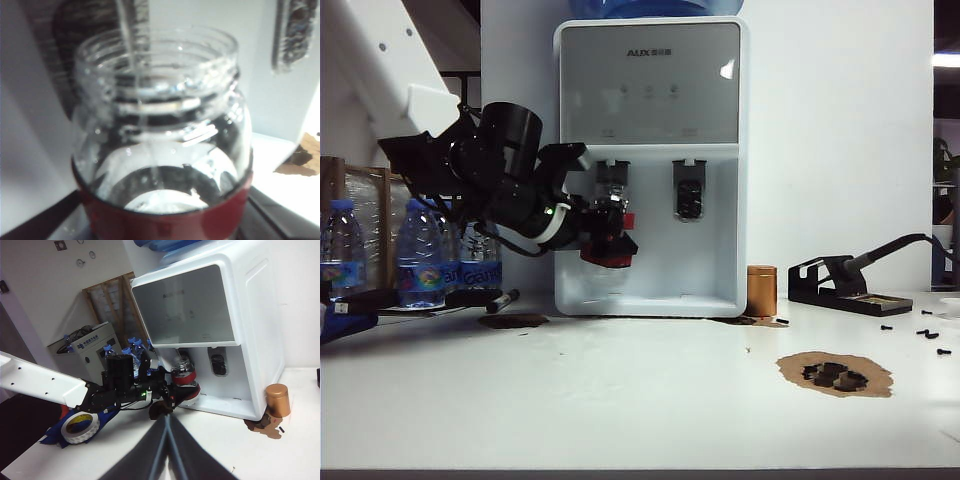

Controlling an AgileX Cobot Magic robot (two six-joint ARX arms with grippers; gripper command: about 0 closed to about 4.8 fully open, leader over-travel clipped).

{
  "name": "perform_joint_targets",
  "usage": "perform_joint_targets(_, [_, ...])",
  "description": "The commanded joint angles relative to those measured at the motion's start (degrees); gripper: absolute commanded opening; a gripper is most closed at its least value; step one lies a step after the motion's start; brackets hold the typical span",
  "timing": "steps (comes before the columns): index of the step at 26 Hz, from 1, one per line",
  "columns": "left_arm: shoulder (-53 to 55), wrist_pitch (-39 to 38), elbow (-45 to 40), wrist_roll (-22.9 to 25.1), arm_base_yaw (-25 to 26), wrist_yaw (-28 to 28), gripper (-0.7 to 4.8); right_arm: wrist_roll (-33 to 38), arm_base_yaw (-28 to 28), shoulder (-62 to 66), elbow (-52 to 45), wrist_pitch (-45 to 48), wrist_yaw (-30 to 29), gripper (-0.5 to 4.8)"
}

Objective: Pick up the water bottle with two loops of red belts, then reach the front water dispenser and gently press the gray-black baffle horizontally to get a little water.

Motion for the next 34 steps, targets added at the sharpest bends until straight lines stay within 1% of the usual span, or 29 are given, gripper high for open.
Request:
perform_joint_targets(1, [-0.04,2.05,0.90,-1.33,1.79,-4.57,-0.05,-0.09,0.09,0.11,0.28,1.01,0.04,-0.03])
perform_joint_targets(20, [-0.13,2.82,0.87,-1.33,1.46,-4.26,-0.05,-0.09,0.07,0.11,0.26,1.27,0.07,-0.03])
perform_joint_targets(22, [-1.20,1.27,0.81,-1.31,1.44,-3.34,-0.05,-0.09,0.07,0.11,0.26,1.55,0.04,-0.03])
perform_joint_targets(23, [-2.49,-0.46,0.77,-1.31,1.44,-1.62,-0.05,-0.09,0.09,0.11,0.26,1.60,0.04,-0.03])
perform_joint_targets(24, [-3.19,-1.40,0.77,-1.31,1.44,-1.18,-0.05,-0.09,0.09,0.11,0.26,1.57,0.04,-0.03])
perform_joint_targets(27, [-6.49,-8.50,0.46,-1.33,0.76,-0.85,-0.05,-0.09,0.09,0.11,0.22,1.18,0.04,-0.03])
perform_joint_targets(28, [-6.97,-9.29,0.07,-1.33,0.50,-0.46,-0.05,-0.09,0.09,0.11,0.22,0.94,0.04,-0.03])
perform_joint_targets(32, [-10.60,-9.25,-6.14,-1.31,-1.29,0.66,-0.05,-0.83,0.07,0.11,0.20,-1.88,0.15,-0.03])
perform_joint_targets(34, [-13.20,-8.83,-11.26,-1.31,-2.27,1.25,-0.05,-1.40,0.07,0.11,0.20,-1.84,1.09,-0.03])
